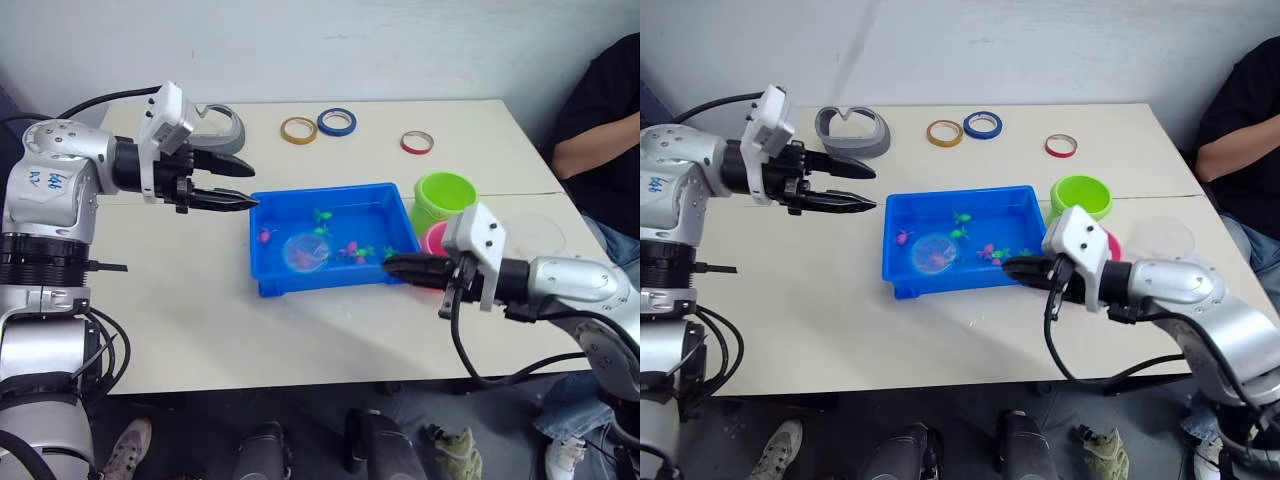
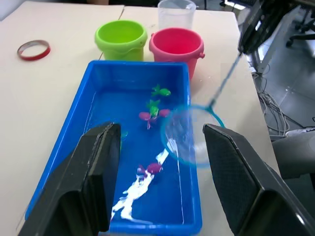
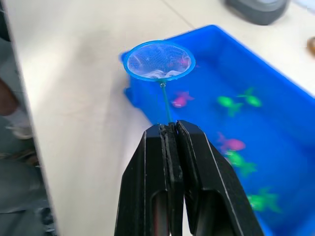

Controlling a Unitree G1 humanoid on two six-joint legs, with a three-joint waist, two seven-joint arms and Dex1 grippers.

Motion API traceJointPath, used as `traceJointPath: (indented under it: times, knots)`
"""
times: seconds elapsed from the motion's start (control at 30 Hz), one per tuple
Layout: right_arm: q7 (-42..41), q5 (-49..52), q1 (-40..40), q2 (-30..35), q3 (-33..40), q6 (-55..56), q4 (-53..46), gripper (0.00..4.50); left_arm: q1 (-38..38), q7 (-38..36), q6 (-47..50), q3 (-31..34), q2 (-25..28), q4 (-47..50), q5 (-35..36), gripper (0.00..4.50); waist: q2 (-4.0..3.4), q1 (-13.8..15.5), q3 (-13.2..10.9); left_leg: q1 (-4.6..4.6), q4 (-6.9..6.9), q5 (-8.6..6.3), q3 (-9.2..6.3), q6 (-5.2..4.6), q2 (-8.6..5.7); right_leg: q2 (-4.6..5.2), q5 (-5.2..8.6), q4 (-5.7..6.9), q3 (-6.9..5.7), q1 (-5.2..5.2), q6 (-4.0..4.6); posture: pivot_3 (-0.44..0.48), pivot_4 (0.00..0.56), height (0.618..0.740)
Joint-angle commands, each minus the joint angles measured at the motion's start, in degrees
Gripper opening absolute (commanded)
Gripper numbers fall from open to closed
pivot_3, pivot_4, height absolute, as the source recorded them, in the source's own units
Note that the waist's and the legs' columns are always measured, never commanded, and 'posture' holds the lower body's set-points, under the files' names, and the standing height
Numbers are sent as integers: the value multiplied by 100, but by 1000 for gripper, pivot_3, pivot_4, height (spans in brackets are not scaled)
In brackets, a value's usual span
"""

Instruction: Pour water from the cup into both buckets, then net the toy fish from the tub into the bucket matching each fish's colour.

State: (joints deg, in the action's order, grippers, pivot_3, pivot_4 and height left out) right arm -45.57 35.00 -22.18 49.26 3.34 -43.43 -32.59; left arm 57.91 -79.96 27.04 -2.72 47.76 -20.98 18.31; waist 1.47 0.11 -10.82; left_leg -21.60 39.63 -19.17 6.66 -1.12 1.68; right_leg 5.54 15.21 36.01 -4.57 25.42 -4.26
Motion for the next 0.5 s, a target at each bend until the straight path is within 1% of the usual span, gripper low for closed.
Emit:
traceJointPath:
  times: [0.03, 0.1, 0.2, 0.3, 0.5]
  knots:
    - [59, -459, -142, 145, 223, 507, 212, 0, -165, -58, 70, 145, 78, 229, 114, 2970, 0, 4, 0, -3, 3, 0, -1, 0, 1, 0, 0, 0, -1, 0, 0, 0, 150, 713]
    - [165, -960, -206, 224, 119, 889, 471, 0, -330, -46, 151, 154, 60, 394, 175, 2970, 0, -11, 0, -5, 7, -1, 1, -2, 0, 0, -1, 1, 1, 1, -2, 0, 150, 713]
    - [208, -1370, -247, 269, 10, 1206, 700, 0, -549, -50, 311, 151, 26, 661, 276, 2970, 0, -18, 0, -6, 11, -1, 3, -2, 2, 1, -3, 1, 4, 1, -6, 0, 150, 713]
    - [217, -1822, -261, 327, -106, 1577, 904, 0, -737, -184, 510, 34, 123, 930, 313, 2970, 0, -30, 0, -6, 10, -2, 3, -1, 6, 2, -3, 1, 5, 2, -6, 0, 150, 713]
    - [111, -2334, -157, 368, -145, 2094, 1074, 0, -959, -276, 770, 5, 237, 1216, 347, 2970, 0, -25, 0, -6, 12, -1, 7, 0, 6, -1, -3, 3, 8, 5, -6, 0, 150, 713]
